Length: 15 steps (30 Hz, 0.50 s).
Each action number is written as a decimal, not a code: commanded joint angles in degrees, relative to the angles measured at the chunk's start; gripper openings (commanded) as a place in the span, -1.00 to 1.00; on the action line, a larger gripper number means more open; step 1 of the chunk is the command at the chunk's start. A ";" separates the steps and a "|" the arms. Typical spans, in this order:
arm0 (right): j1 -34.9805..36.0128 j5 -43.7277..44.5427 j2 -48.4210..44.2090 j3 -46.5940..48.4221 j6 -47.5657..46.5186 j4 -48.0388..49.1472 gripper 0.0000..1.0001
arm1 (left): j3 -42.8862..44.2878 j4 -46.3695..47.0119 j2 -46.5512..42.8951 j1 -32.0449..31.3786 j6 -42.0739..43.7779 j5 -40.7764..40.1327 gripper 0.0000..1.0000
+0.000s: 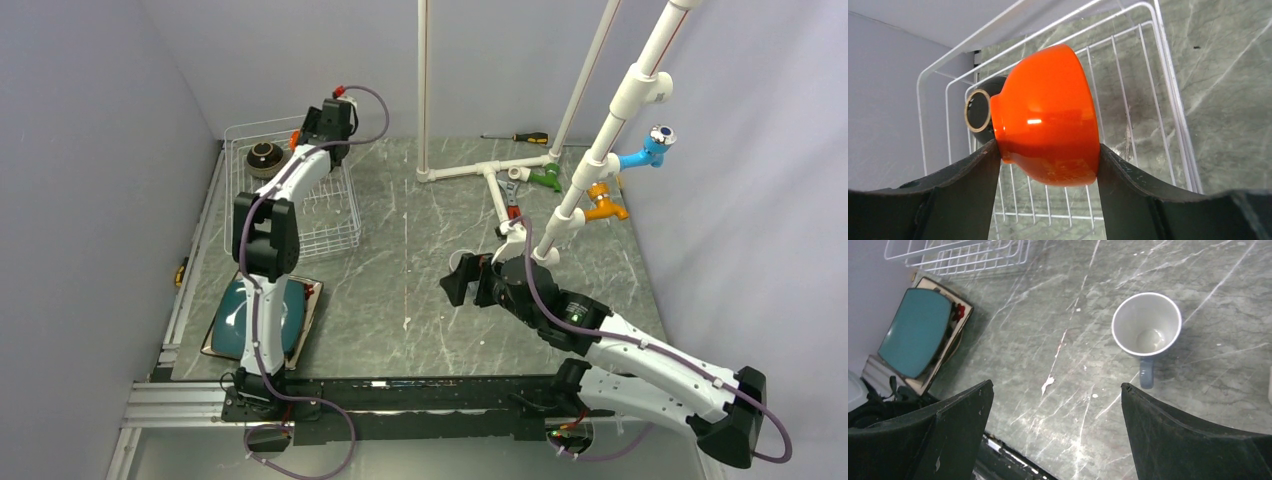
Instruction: Load the mixed dishes into the dish rack
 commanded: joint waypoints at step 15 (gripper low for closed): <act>-8.03 -11.11 4.57 -1.28 2.06 5.93 0.99 | 7.53 13.03 12.02 -1.37 13.06 -7.99 -1.00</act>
